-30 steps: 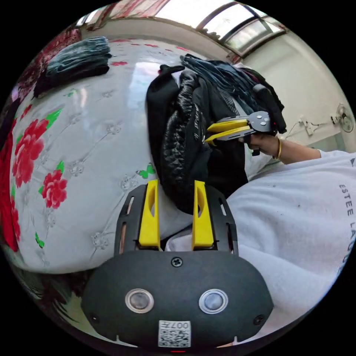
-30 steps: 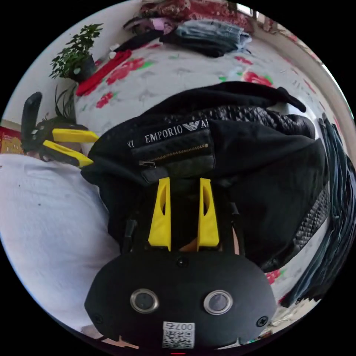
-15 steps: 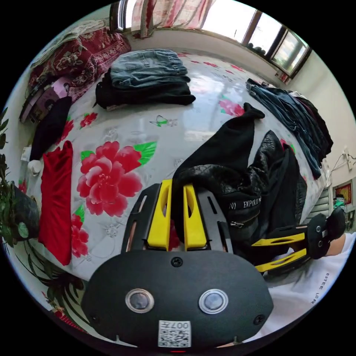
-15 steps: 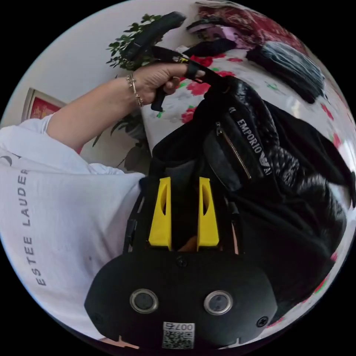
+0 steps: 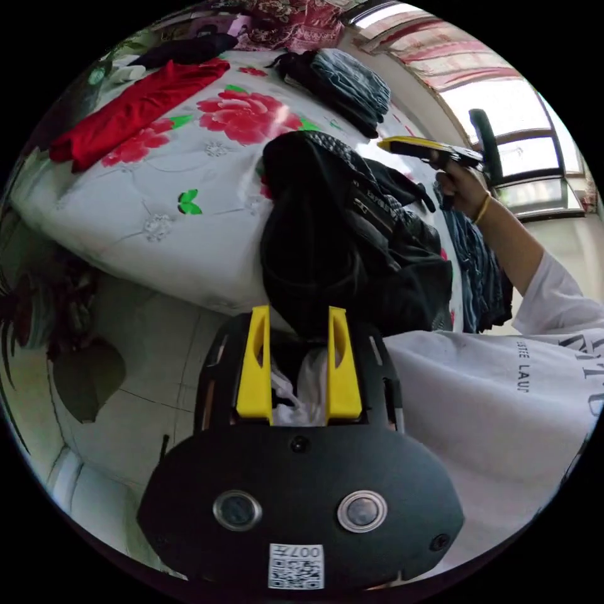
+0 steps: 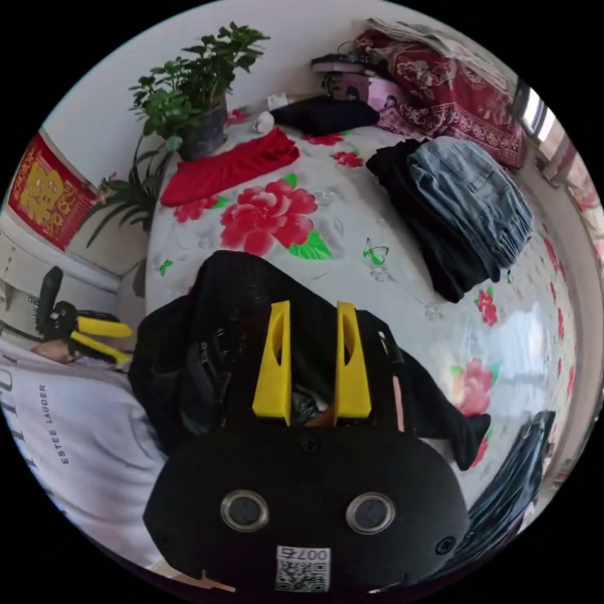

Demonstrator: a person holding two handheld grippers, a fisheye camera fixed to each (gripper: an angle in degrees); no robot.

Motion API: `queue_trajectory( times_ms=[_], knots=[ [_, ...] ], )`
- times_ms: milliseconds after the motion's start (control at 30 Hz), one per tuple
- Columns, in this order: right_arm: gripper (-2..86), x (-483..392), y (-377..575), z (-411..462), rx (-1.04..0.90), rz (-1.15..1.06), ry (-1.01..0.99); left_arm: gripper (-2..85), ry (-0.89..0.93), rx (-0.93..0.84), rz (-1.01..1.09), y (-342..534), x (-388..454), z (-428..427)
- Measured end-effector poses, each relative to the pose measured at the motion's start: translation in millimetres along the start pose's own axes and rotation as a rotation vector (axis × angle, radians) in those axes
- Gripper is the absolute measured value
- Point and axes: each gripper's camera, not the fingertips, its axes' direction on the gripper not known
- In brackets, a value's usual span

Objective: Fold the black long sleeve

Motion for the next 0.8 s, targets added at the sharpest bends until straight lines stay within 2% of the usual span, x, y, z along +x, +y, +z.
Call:
queue_trajectory(
  times_ms=[67,133,200,267,300,367,433,567,633,800],
  knots=[
    [7.1,-6.9,-19.2,28.9,-0.091,-0.032,0.019,13.3,0.027,-0.072,0.017,-8.1,10.2,14.8],
    [6.1,-20.8,-23.1,79.9,-0.297,-0.053,0.030,10.2,-0.081,-0.144,0.036,-20.3,19.3,34.9],
    [3.9,-36.4,-10.7,71.8,-0.158,-0.063,0.071,4.7,-0.235,-0.206,0.050,-26.6,24.1,40.2],
    [2.1,-44.9,-0.3,70.7,-0.172,-0.054,0.074,1.8,-0.254,-0.226,0.110,-25.4,28.4,40.3],
    [1.3,-44.3,11.1,61.7,-0.156,-0.030,0.060,0.7,-0.203,-0.143,0.103,-20.3,25.8,29.8],
    [0.7,-32.1,39.2,23.3,-0.014,0.078,0.097,-0.1,-0.165,-0.052,0.068,-13.4,22.9,9.4],
    [0.3,-15.3,94.7,-57.8,0.223,0.206,0.140,-0.5,-0.149,0.092,0.077,-3.4,32.9,-25.2],
    [0.1,-32.4,202.9,-193.6,0.558,0.273,0.325,-0.7,-0.181,0.307,0.157,6.9,69.7,-82.4],
    [0.1,-63.9,278.3,-272.7,0.760,0.310,0.431,-0.7,-0.160,0.493,0.250,16.4,108.4,-128.8],
    [0.1,-164.8,401.6,-369.8,1.061,0.325,0.701,-0.8,-0.164,0.846,0.474,63.9,216.7,-210.1]
  ],
)
